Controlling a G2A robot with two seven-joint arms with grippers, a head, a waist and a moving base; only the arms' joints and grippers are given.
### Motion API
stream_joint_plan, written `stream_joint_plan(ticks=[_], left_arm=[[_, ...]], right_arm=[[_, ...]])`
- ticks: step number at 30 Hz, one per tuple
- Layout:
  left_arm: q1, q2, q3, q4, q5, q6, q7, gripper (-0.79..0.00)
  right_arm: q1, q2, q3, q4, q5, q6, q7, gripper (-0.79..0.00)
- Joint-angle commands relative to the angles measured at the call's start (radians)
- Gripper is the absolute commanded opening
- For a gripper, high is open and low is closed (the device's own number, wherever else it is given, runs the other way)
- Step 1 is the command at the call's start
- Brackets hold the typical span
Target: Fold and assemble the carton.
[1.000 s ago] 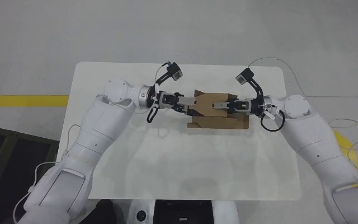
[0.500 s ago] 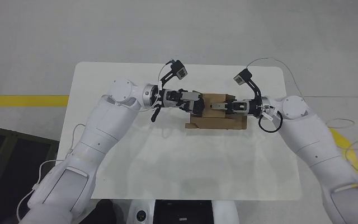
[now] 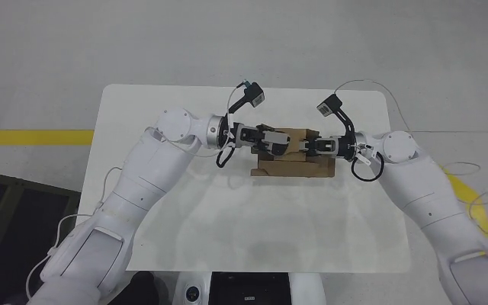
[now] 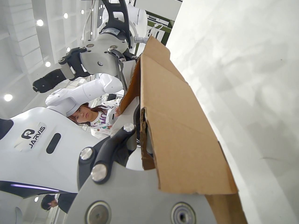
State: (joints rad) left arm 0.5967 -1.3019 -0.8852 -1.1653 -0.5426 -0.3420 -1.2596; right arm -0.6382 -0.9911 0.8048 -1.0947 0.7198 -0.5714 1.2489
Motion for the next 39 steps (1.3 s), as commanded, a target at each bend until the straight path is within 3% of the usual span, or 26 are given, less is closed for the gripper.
stream_joint_plan(ticks=[1,7,20,27,39], left_arm=[[0.001,0.000,0.002,-0.002,0.018,0.002,0.007,0.000],[0.012,0.000,-0.002,-0.009,0.011,-0.004,-0.002,0.000],[0.042,0.021,-0.099,0.045,-0.015,-0.030,0.016,0.000],[0.046,0.019,-0.094,0.057,0.039,-0.045,0.075,0.000],[0.033,0.010,-0.077,0.056,0.036,-0.042,0.075,0.000]], right_arm=[[-0.001,0.000,0.003,-0.001,0.000,-0.001,-0.001,-0.785],[-0.004,0.003,0.014,-0.005,0.002,0.001,0.001,-0.785],[-0.032,0.018,0.045,-0.030,-0.014,0.011,0.011,-0.785],[-0.039,0.017,0.036,-0.054,-0.020,0.013,0.013,-0.785],[-0.036,0.009,0.007,-0.087,-0.016,0.028,0.028,-0.785]])
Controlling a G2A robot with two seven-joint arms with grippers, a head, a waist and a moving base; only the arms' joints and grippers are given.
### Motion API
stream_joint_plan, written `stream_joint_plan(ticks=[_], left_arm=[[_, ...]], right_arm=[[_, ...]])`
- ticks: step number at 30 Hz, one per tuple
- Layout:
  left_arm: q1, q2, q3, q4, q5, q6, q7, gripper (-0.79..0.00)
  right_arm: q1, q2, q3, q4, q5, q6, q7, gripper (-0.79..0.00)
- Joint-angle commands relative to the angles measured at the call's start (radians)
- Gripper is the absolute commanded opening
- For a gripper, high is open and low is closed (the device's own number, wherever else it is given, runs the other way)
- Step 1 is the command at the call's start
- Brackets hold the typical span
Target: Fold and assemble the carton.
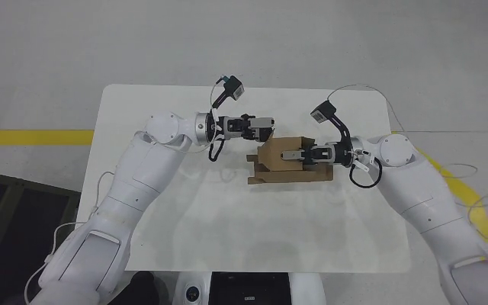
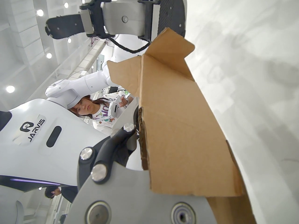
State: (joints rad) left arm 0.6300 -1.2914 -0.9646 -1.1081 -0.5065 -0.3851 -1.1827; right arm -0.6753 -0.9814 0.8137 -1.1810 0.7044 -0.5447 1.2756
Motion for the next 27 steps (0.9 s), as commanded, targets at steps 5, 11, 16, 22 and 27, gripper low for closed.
stream_joint_plan(ticks=[5,11,16,22,27], left_arm=[[-0.006,-0.005,0.011,-0.003,-0.001,0.004,-0.012,0.000],[-0.012,-0.007,0.011,0.002,0.005,0.002,-0.010,0.000],[-0.010,-0.002,-0.006,0.003,0.031,-0.004,0.012,0.000],[0.016,0.006,-0.026,-0.041,0.030,-0.001,0.003,0.000],[0.035,0.007,-0.025,-0.072,0.022,0.009,-0.007,0.000]], right_arm=[[0.005,-0.002,-0.008,0.002,0.001,0.003,0.003,-0.785],[0.007,-0.001,-0.004,0.009,0.006,0.001,0.000,-0.785],[0.001,0.004,0.020,0.024,0.016,-0.021,-0.021,-0.785],[-0.009,0.012,0.055,0.034,0.025,-0.045,-0.045,-0.785],[-0.016,0.014,0.074,0.040,0.035,-0.054,-0.054,-0.785]])
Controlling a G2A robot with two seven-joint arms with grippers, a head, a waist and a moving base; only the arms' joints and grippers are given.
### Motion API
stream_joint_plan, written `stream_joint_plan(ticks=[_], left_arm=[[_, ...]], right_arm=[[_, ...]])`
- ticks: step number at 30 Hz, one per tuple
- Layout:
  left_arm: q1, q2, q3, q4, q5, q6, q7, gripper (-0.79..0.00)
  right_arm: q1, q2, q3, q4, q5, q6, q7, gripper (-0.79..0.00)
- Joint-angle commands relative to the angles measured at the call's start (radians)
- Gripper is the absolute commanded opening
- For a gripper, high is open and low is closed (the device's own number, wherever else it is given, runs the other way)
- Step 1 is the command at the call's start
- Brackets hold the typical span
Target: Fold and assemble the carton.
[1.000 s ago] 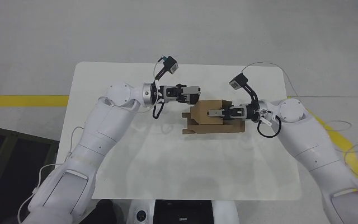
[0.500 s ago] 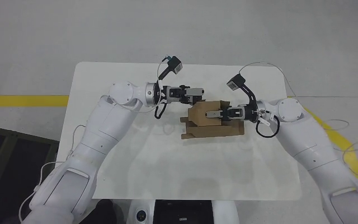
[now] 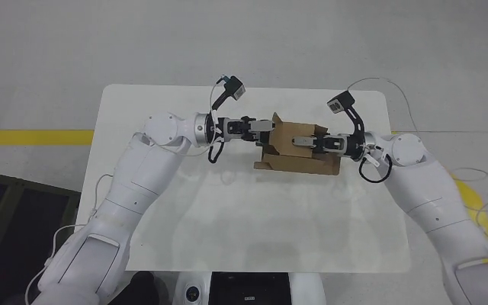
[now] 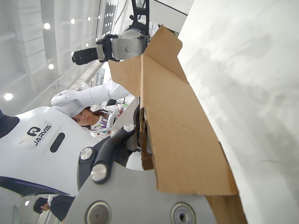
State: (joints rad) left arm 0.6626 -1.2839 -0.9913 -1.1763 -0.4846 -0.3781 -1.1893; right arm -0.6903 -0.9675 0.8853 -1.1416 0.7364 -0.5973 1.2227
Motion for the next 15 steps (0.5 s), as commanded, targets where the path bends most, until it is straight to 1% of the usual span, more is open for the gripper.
stream_joint_plan(ticks=[1,15], left_arm=[[0.004,-0.001,0.005,-0.009,-0.001,0.004,-0.002,0.000],[0.026,-0.015,0.062,-0.047,-0.028,0.029,-0.029,0.000]], right_arm=[[-0.002,-0.001,0.005,0.002,0.003,-0.004,-0.004,-0.785],[-0.014,-0.009,0.054,0.060,0.024,-0.039,-0.039,-0.785]])
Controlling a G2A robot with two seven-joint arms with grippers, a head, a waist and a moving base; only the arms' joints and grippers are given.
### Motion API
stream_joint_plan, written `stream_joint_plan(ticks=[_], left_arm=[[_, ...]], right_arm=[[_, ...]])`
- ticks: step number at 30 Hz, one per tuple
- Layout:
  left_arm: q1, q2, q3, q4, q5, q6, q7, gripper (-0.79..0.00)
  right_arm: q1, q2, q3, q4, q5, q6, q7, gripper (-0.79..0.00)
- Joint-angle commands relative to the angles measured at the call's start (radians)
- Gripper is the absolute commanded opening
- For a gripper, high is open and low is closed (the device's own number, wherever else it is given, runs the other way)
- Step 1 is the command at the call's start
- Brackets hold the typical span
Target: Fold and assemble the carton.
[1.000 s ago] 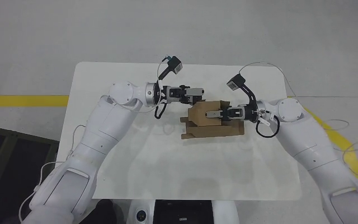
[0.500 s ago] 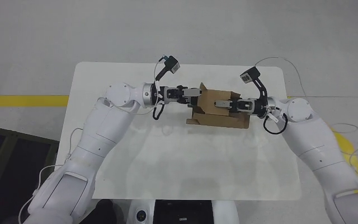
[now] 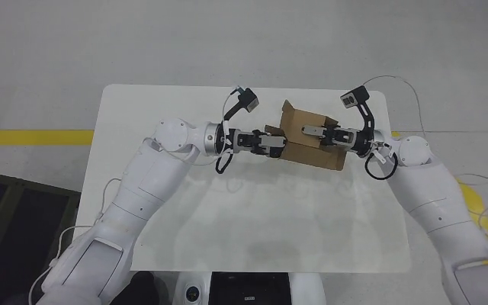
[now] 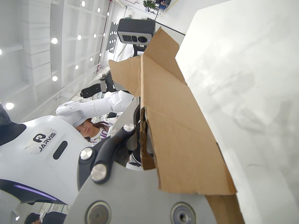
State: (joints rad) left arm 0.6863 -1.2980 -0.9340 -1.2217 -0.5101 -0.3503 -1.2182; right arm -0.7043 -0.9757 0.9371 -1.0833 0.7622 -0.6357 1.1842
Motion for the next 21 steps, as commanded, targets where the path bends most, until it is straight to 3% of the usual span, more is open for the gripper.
stream_joint_plan(ticks=[1,21], left_arm=[[0.004,-0.003,0.010,-0.003,-0.006,0.004,0.001,0.000],[-0.021,-0.029,0.072,0.012,0.006,0.007,0.008,0.000]], right_arm=[[-0.001,-0.001,0.006,0.004,-0.004,-0.001,-0.001,-0.785],[-0.023,-0.016,0.046,-0.016,-0.024,-0.009,-0.009,-0.785]])
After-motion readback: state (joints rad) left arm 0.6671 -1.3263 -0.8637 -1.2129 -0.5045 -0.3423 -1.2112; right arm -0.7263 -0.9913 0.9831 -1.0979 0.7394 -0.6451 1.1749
